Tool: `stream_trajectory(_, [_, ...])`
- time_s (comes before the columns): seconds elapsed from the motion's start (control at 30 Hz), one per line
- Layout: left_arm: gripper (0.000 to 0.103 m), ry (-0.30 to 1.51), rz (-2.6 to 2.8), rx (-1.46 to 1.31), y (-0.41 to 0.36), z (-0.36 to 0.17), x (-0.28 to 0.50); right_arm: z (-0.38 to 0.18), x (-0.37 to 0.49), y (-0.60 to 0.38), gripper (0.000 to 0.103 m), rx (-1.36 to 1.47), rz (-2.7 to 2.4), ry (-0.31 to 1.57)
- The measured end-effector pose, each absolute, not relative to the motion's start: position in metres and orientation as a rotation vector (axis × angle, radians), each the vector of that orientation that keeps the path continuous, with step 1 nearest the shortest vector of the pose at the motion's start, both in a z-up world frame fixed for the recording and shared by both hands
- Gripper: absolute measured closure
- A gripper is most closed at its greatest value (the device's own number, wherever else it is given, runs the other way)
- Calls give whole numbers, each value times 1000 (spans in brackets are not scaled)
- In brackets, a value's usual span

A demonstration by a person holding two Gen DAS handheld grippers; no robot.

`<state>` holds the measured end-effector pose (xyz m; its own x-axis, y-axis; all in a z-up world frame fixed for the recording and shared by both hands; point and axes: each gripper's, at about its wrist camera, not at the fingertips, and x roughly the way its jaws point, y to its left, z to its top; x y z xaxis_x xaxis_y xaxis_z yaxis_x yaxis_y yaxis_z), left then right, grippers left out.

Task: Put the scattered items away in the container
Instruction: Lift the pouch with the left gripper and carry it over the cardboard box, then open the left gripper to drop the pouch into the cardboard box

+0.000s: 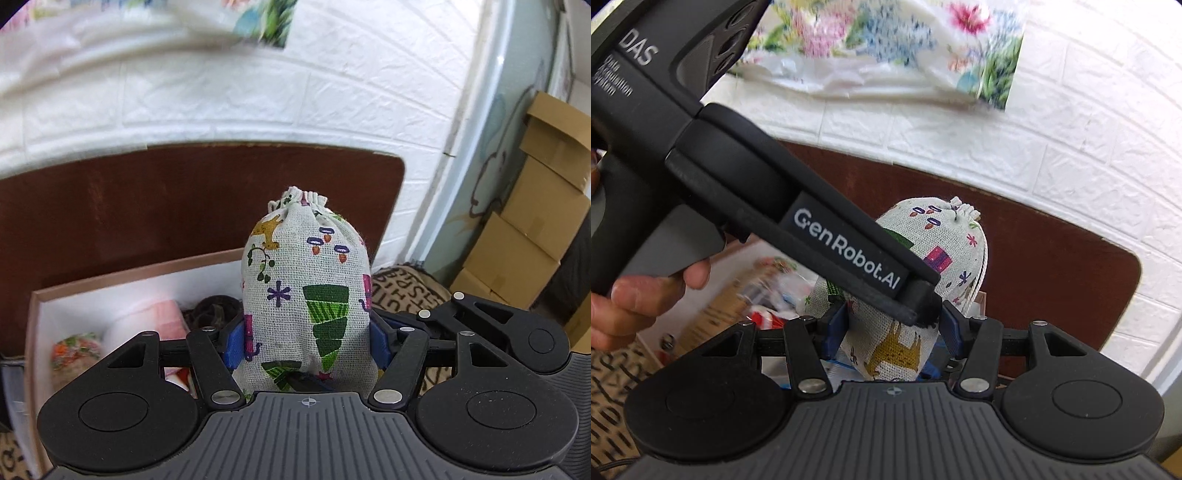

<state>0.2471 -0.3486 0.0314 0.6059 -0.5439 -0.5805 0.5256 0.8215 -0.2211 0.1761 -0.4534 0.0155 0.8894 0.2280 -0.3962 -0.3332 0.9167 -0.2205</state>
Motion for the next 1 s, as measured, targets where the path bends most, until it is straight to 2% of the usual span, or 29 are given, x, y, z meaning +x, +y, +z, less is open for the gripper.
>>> stream_trajectory(0.07, [22,709,-616,-40,-350,20,261,8,189,-457,44,-318,322,394])
stream_trajectory(0.1, [19,726,-623,-37,-352,14,266,4,193,-459,40,-333,331,399])
stream_trajectory(0.23, [17,728,-641,16,-352,-2,274,0,203,-467,36,-342,284,401])
stream_trajectory(0.27, [15,717,-638,22,-351,-3,274,-2,205,-470,37,-341,282,411])
stream_trajectory(0.47, [15,732,-633,45,-348,-13,276,-16,204,-470,37,-331,230,459])
stream_trajectory(0.6, [5,740,-601,22,-346,-15,275,-15,197,-467,37,-328,196,473])
stream_trajectory(0.67, [4,750,-601,18,-345,-14,274,-14,192,-466,36,-324,182,478])
stream_trajectory(0.83, [0,714,-583,48,-343,-8,261,-6,180,-463,20,-313,179,447])
stream_trajectory(0.9, [0,696,-572,47,-340,-4,254,-2,177,-454,19,-326,187,435])
stream_trajectory(1.0, [0,686,-563,46,-334,2,243,8,179,-439,10,-337,164,431])
